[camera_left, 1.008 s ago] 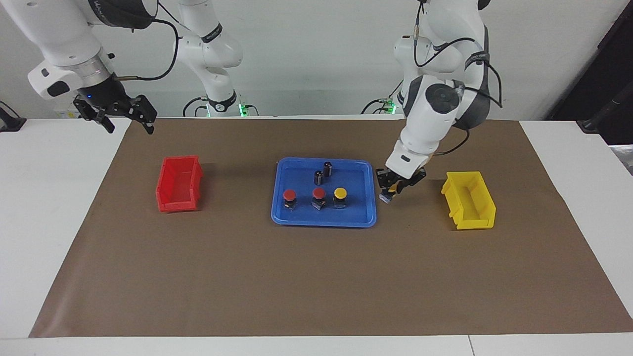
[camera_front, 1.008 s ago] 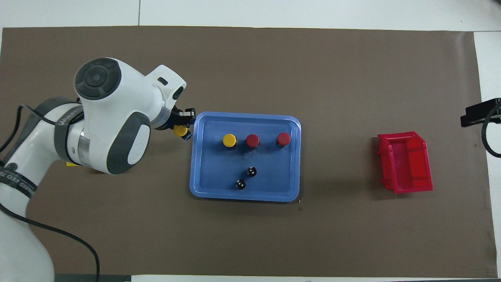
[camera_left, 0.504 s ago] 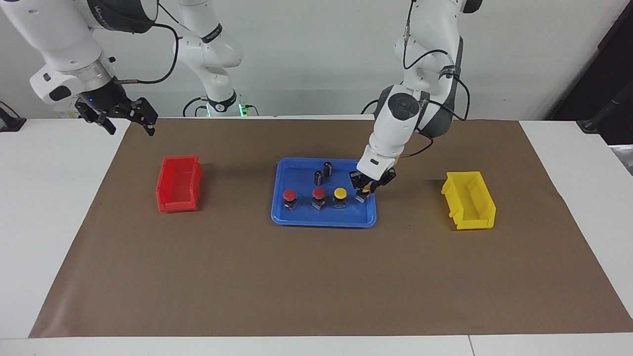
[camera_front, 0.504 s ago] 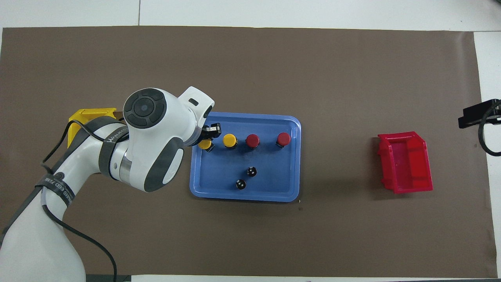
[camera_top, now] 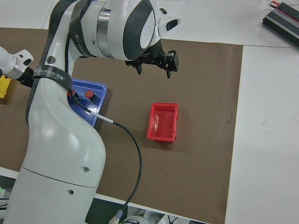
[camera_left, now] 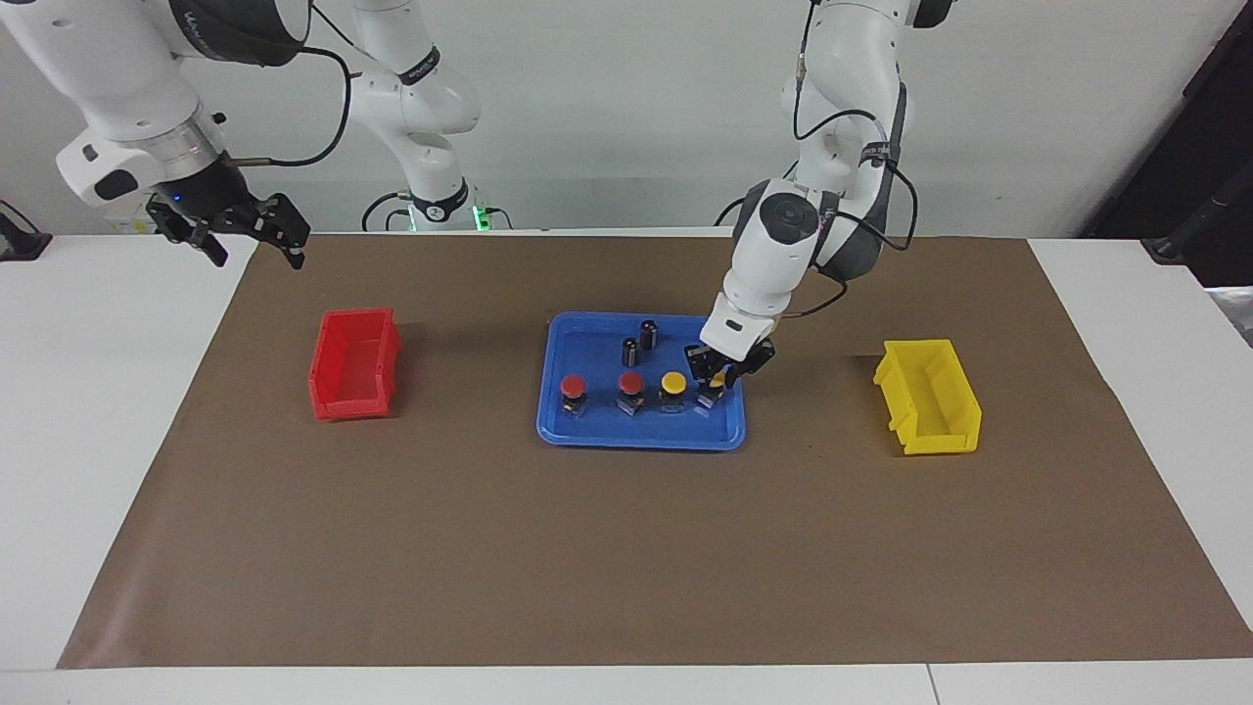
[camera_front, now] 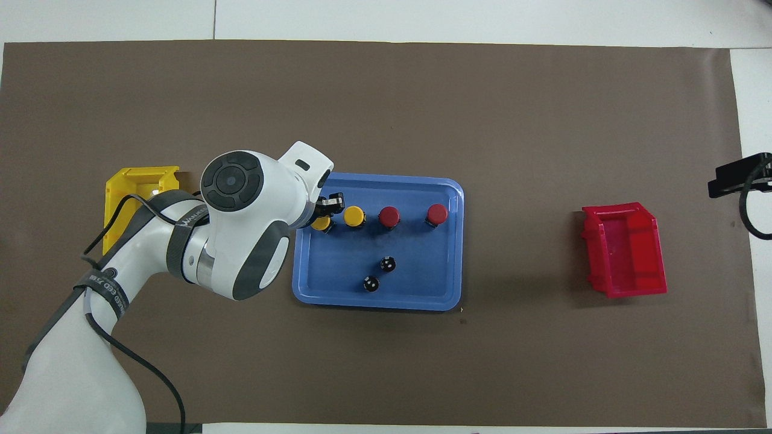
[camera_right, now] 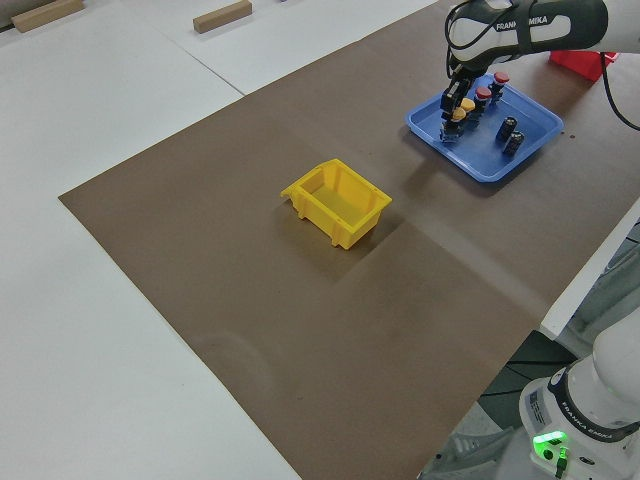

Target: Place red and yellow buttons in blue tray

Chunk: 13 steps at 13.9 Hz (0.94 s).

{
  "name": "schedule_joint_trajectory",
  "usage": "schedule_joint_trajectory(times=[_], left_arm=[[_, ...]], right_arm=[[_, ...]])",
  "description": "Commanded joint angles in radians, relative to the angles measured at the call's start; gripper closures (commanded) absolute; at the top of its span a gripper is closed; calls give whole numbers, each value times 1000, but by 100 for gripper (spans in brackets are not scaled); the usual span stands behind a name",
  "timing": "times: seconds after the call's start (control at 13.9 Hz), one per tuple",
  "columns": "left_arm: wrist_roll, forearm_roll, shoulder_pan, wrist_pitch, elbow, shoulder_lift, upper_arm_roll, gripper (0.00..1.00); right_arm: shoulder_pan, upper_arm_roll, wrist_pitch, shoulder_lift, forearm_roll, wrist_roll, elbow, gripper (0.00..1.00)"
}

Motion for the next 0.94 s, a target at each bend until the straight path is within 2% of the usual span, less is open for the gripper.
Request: schedule_joint_trajectory(times=[0.0,0.14,0.22,0.36,0.5,0.65,0.79,0.86], left_arm=[[-3,-24,-18,7,-1,-4,14,33],[0,-24,-18,-63,34,-15,16,30],[6,-24,-9,-123,71,-21,17,25],[7,-9,0,-206,116,-47,28,0],[59,87,31,-328,168,-71,46,0],[262,114,97,-527,284,-65,48,0],[384,114,178,-596,334,-76,48,0],[436,111,215,-602,332,-116,48,0]], right_arm=[[4,-3,-5,-10,-10,-2,-13,0],[2,-3,-4,-10,-10,-2,-13,0],[2,-3,-4,-10,-10,-2,-13,0],[1,-3,-7,-10,-10,-2,-13,0],[2,-1,-7,-10,-9,-4,-13,0],[2,-1,-7,-10,-7,-5,-13,0],[2,-1,-7,-10,-6,-5,-13,0],[1,-1,-7,-10,-4,-7,-13,0]])
